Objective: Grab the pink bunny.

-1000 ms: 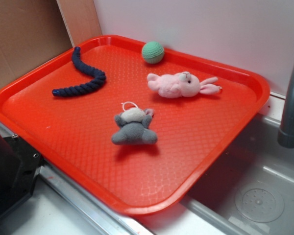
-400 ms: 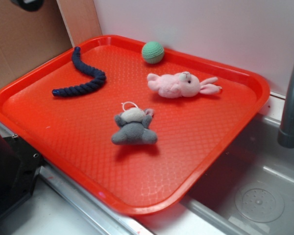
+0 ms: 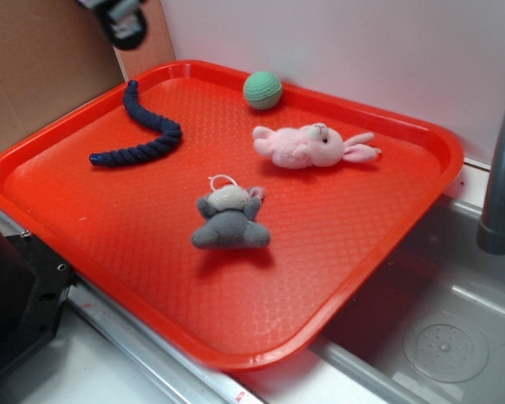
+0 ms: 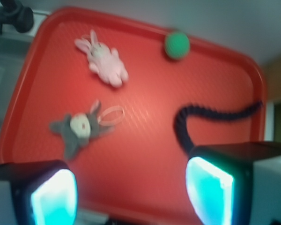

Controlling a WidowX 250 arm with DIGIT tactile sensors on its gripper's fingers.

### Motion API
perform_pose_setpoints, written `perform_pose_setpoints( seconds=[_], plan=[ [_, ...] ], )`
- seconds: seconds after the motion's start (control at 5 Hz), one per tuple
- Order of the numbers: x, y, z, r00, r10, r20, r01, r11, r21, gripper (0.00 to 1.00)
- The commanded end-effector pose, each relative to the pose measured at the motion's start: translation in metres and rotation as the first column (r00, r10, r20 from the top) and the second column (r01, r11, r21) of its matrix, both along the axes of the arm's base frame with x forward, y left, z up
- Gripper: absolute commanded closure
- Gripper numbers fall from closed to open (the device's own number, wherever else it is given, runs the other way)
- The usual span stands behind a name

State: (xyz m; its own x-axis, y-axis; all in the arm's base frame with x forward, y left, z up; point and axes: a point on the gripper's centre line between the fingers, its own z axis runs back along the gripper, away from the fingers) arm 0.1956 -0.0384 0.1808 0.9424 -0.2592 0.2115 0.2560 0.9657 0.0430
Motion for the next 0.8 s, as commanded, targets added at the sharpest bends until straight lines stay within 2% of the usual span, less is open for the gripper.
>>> perform_pose_setpoints(
  seconds=[0.0, 0.4, 0.6],
  plan=[
    [0.065, -0.036, -0.044, 0.992, -0.106, 0.066, 0.1, 0.991, 0.089, 0.0],
    [0.106, -0.047, -0.104, 0.991, -0.131, 0.004, 0.129, 0.984, 0.125, 0.0],
    [0.112, -0.052, -0.126, 0.986, -0.163, -0.024, 0.165, 0.978, 0.128, 0.0]
  ],
)
